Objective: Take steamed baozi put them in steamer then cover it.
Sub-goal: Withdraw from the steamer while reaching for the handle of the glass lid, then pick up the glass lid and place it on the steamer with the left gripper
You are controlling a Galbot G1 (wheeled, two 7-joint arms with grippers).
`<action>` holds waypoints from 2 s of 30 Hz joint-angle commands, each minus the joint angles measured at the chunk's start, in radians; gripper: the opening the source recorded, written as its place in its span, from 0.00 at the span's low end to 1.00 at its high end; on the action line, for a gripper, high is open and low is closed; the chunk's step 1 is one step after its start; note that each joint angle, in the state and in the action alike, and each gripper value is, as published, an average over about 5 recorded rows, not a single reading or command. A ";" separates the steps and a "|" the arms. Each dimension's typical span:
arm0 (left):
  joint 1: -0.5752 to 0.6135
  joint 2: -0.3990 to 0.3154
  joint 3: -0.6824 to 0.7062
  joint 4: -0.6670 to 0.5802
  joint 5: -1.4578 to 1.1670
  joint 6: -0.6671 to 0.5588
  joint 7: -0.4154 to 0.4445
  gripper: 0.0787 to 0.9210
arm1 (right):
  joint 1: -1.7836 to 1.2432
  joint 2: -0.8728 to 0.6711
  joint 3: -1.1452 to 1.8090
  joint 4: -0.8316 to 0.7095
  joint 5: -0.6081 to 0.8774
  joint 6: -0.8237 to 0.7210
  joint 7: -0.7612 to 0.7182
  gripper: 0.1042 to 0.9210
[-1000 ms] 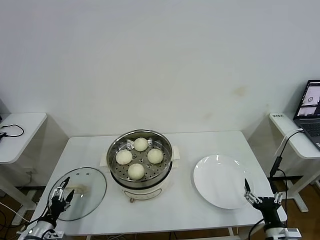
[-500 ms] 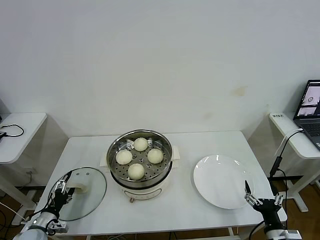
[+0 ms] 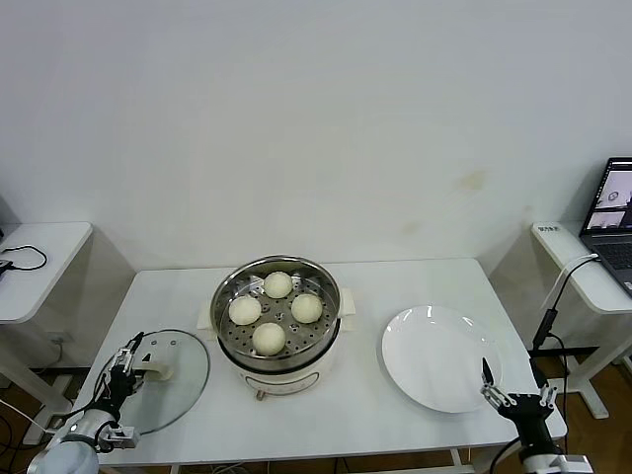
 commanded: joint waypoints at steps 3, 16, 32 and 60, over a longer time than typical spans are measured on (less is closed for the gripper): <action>-0.011 0.002 0.003 0.031 -0.013 -0.005 -0.018 0.60 | -0.002 0.000 0.000 0.002 0.000 0.002 0.000 0.88; 0.028 0.001 -0.013 -0.019 -0.077 -0.010 -0.090 0.16 | 0.001 0.001 -0.021 0.000 -0.013 0.003 -0.002 0.88; 0.210 -0.020 -0.147 -0.502 -0.181 0.389 0.134 0.06 | 0.009 -0.021 -0.045 0.013 -0.040 0.009 -0.015 0.88; -0.175 0.075 0.409 -0.645 -0.160 0.667 0.338 0.06 | 0.069 0.013 -0.144 -0.066 -0.329 0.051 -0.018 0.88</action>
